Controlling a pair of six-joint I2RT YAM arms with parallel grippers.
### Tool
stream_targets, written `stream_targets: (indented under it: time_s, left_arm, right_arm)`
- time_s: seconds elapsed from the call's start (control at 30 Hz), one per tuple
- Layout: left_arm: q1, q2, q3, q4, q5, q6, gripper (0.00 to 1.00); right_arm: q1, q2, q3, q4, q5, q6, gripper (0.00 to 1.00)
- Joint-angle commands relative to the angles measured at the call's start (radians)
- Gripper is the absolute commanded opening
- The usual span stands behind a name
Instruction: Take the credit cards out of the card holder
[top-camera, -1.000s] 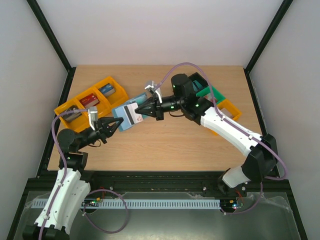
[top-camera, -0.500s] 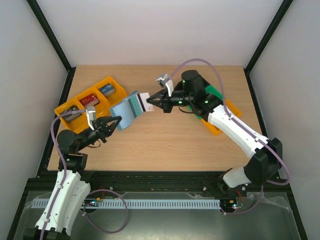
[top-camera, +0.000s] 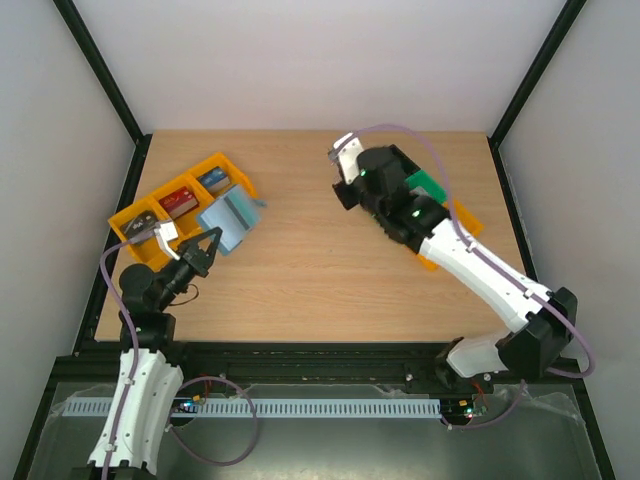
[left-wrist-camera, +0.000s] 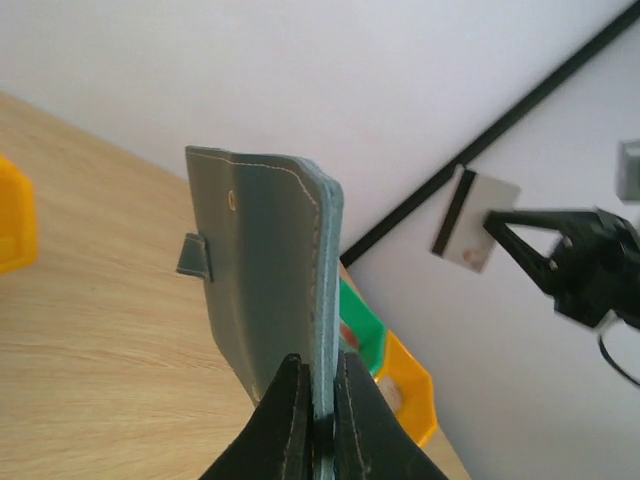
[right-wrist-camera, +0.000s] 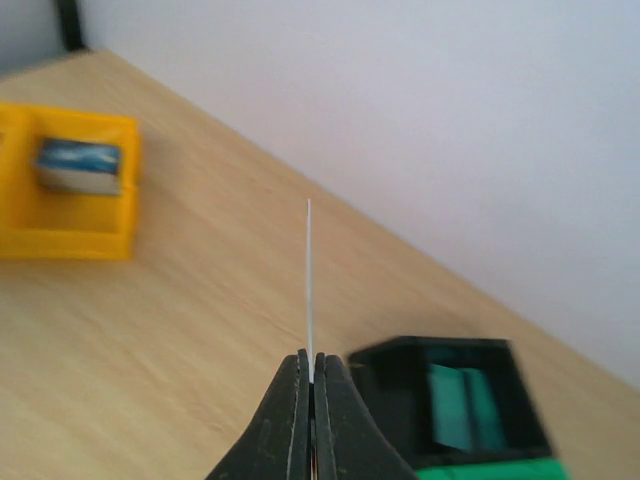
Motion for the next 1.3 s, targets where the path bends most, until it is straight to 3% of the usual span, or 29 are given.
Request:
stream_targets:
  time_s: [0.0, 0.1, 0.2, 0.33, 0.5, 0.9, 1.07, 1.2, 1.27]
  left_arm:
    - [0.024, -0.040, -0.016, -0.006, -0.071, -0.033, 0.02]
    - [0.037, -0.057, -0.027, -0.008, -0.082, -0.028, 0.02]
    - [0.045, -0.071, -0.036, -0.009, -0.087, -0.023, 0.02]
    - [0.049, -0.079, -0.048, -0.010, -0.087, -0.022, 0.02]
    - [0.057, -0.084, -0.054, -0.015, -0.087, -0.019, 0.02]
    - [0.067, -0.092, -0.060, -0.017, -0.087, -0.020, 0.02]
    - [0.070, -0.092, -0.060, -0.018, -0.087, -0.020, 0.02]
    - [0.075, -0.093, -0.059, -0.023, -0.090, -0.024, 0.02]
    - [0.078, -0.096, -0.059, -0.029, -0.097, -0.031, 0.02]
  right_arm:
    - [0.164, -0.018, -0.133, 0.216, 0.703, -0.393, 0.02]
    - [0.241, 0.004, -0.290, 0.599, 0.940, -0.781, 0.02]
    - [0.278, 0.051, -0.448, 1.127, 1.015, -1.232, 0.02]
    - [0.309, 0.160, -0.560, 1.657, 0.941, -1.705, 0.02]
    - [0.323, 0.316, -0.671, 2.107, 0.713, -2.048, 0.01]
    - [0.357, 0.373, -0.684, 2.224, 0.630, -2.114, 0.01]
    - [0.358, 0.363, -0.674, 2.174, 0.704, -2.068, 0.02]
    - [0.328, 0.298, -0.597, 1.893, 0.967, -1.835, 0.02]
    - [0.269, 0.239, -0.521, 1.465, 1.122, -1.552, 0.01]
